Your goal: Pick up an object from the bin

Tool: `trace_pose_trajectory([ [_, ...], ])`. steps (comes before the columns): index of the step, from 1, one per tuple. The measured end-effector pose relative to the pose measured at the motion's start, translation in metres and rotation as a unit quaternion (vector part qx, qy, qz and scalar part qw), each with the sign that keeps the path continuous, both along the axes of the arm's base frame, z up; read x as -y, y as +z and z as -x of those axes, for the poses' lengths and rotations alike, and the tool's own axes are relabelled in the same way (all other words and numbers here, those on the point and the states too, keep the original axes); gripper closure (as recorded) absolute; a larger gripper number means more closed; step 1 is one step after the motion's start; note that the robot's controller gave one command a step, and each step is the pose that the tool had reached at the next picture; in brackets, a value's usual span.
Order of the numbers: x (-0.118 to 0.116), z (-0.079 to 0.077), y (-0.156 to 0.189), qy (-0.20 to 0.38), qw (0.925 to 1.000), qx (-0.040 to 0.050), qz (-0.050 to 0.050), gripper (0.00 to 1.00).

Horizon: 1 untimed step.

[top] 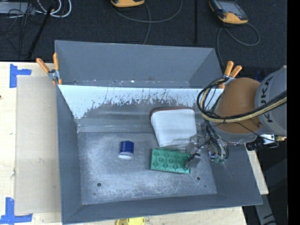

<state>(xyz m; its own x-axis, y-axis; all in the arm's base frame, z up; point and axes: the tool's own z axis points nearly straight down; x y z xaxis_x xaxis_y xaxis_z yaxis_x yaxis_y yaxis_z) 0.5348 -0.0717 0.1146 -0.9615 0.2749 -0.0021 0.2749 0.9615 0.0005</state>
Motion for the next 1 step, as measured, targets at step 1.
trace_pose_trajectory([
  [1, 0.0004, -0.0006, 0.0303, 0.002, 1.0, 0.0003, 0.0, 1.0],
])
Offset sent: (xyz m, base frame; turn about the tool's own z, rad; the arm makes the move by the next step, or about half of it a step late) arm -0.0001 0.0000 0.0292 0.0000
